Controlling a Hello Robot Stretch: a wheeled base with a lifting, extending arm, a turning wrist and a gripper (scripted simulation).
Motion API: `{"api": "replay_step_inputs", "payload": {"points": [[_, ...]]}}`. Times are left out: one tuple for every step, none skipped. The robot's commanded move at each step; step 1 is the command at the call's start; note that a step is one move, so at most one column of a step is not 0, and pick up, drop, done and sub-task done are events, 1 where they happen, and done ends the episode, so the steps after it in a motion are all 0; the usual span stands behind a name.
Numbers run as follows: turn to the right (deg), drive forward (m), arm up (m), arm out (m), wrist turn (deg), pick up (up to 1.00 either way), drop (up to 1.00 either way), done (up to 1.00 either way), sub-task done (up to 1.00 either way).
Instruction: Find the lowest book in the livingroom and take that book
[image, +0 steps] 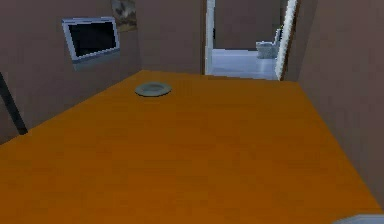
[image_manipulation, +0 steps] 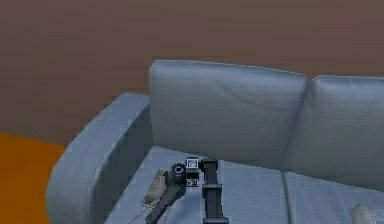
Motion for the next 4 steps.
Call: {"api": "replay_step_inputs", "payload": {"points": [[0.0,0.00,0.00,0.00,45.0,0.00,0.00,0.00,0.00],[0.0,0.00,0.00,0.00,45.0,0.00,0.00,0.00,0.00],[0.0,0.00,0.00,0.00,21.0,0.00,0.00,0.00,0.00],[0.0,0.00,-0.30,0.00,0.0,0.00,0.00,0.00,0.00]]}}
